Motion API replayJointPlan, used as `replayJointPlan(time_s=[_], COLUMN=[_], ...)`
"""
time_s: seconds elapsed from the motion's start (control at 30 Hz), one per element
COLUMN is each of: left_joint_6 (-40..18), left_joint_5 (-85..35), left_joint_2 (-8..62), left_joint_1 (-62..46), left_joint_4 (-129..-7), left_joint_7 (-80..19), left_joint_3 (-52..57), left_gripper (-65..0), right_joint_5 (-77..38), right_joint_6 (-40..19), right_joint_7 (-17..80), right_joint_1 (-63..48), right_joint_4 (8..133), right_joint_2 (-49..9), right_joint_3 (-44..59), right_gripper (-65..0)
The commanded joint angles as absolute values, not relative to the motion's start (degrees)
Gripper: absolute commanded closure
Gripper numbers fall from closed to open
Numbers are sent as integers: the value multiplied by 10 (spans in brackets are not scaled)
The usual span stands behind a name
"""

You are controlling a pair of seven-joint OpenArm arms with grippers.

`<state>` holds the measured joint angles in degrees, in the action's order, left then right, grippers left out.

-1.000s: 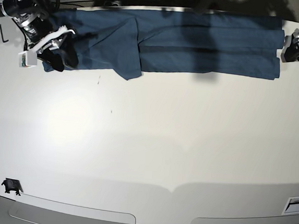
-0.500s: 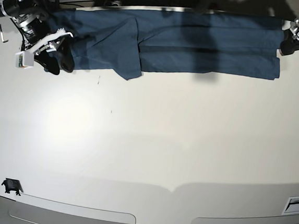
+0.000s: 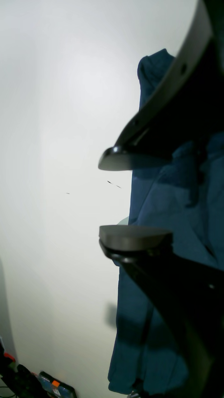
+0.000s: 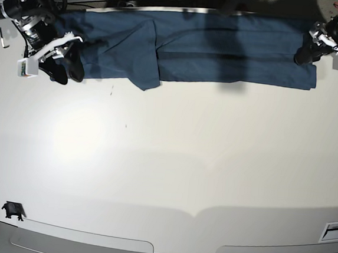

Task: Fold the T-shirt properly
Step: 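Grasp the hem end of the folded strip with the left gripper, then lift the hem end with the left gripper and fold it toward the collar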

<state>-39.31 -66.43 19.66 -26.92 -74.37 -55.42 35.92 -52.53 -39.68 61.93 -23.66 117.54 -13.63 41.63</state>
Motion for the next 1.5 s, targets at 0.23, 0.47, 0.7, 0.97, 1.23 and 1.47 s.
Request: replayJointPlan(time_s=[0.23,0.47,0.7,0.97,1.23,1.47], left_joint_6=[-360,-352,-352,-352,-361,-361], left_joint_5=[-614,-601,-601,-602,-609,-685], left_joint_2=[200,200,200,200,189,115], left_joint_1=[-258,-246,-246,-246,-250,-267], left_joint_4=[-746,-746,-746,-756,-860,-940], left_joint_7=[-548,-544,-544,-512,-557,-612], left_joint_3=[358,358,358,359,359,355], left_gripper=[-361,-234,0,0,0,0], right_joint_5=[-542,-542,-541,-533,-415,-330], right_joint_6=[-400,-400,-400,-400,-363,-320], right_joint_7=[598,598,598,598,569,543], right_joint_1=[-235,-235,-235,-235,-235,-235], right_joint_4=[1185,1185,1185,1185,1185,1178], right_joint_2=[-141,-141,-141,-141,-141,-141], right_joint_3=[419,419,419,419,419,419], right_gripper=[-267,-267,-267,-267,-267,-267])
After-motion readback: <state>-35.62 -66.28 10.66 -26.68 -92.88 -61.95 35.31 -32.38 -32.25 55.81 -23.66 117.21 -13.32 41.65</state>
